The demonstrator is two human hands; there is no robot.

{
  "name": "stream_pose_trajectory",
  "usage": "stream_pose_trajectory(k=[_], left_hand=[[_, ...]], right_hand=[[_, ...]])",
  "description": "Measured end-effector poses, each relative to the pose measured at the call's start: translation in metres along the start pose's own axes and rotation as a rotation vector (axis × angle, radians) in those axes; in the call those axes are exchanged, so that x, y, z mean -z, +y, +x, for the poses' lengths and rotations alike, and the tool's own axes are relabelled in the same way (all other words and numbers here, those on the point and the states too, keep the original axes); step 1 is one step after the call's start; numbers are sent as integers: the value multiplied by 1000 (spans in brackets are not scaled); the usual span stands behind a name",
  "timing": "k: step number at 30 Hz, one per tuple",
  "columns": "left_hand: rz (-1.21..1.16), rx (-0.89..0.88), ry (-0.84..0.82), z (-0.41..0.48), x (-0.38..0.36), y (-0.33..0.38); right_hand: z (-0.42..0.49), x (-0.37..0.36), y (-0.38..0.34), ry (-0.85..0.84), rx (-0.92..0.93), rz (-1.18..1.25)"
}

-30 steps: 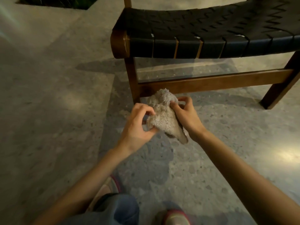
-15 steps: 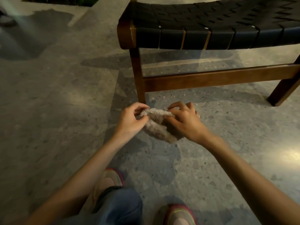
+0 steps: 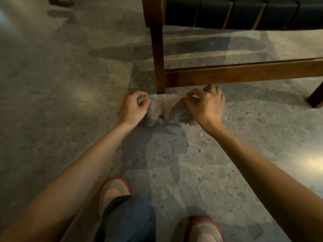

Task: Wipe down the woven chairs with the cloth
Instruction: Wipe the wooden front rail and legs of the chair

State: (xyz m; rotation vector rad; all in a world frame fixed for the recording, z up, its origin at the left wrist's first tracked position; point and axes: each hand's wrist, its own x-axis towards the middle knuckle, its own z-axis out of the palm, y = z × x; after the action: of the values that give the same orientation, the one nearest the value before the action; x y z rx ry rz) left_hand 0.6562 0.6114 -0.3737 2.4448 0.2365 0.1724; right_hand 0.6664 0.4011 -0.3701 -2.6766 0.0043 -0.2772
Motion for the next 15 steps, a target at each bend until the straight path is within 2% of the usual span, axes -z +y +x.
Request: stream_pose_trajectory(k=[3, 6, 9, 12, 15], left_hand=[[-160, 99, 48, 12, -17, 2], [-513, 230, 29, 20, -31, 6], [-714, 233, 35, 26, -42, 7], [-895, 236, 0, 30, -50, 4], [-906, 218, -67, 33, -57, -2]], right_hand=[[11, -17, -9, 14, -127, 198], [23, -36, -19, -9, -357, 613], [26, -57, -32, 7, -545, 943], [15, -74, -44, 46, -475, 1026], [10, -87, -50, 71, -374, 1028]])
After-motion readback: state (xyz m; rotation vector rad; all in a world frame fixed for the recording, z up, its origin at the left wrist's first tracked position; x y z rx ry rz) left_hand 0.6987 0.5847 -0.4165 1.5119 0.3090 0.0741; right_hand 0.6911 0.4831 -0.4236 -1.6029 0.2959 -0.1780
